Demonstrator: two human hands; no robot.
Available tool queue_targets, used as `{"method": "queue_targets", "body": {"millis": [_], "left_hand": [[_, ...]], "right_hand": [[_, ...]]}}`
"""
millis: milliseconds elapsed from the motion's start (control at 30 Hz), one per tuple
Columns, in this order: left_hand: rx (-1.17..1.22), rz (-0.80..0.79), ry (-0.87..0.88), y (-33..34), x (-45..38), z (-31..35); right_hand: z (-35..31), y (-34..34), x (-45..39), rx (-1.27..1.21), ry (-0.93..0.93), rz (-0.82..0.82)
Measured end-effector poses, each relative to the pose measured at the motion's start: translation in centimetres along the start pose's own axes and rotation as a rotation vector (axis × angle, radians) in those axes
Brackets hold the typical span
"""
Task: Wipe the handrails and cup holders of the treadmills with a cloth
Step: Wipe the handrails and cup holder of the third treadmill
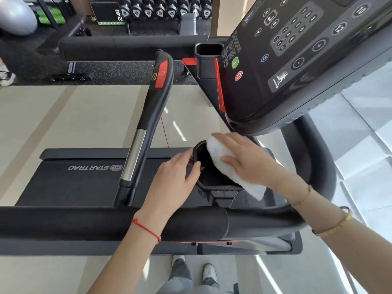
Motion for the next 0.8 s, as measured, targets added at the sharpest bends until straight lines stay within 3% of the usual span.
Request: {"method": "queue_targets", "body": {"millis": [133, 233, 400, 500, 800], "left_hand": [[-0.016, -0.012, -0.015, 0.2, 0.0, -0.3], [-0.002, -0.02, -0.007, 0.2, -0.1, -0.3], [-0.001, -0.022, 0.002, 0.3, -0.1, -0.3], [-0.004, -0.013, 0.004, 0.3, -0.1, -0.3], [-0.03, -0.013, 0.019, 0.3, -0.1, -0.1]], "right_hand": [[-2.0, 1.2, -3.2, 0.066, -0.056, -0.118], [-1.0, 0.7, -2.0, 0.085, -0.012, -0.034], [2.6, 0.2, 3.5, -0.3, 0.29, 0.113], [2.4, 1.2, 5.4, -0.323, 0.368, 0.16], [3.6, 0.2, 2.2, -0.331, 0.417, 0.093]]}}
Point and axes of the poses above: each hand's wrist, its own x-axis away from the middle knuckle, its own y-axis out of the palm, z = x × y, the point moved 10 cm from there along -x, towards the middle knuckle, and after that the axes turned 8 degrees about -x, right-handed, at the moved point
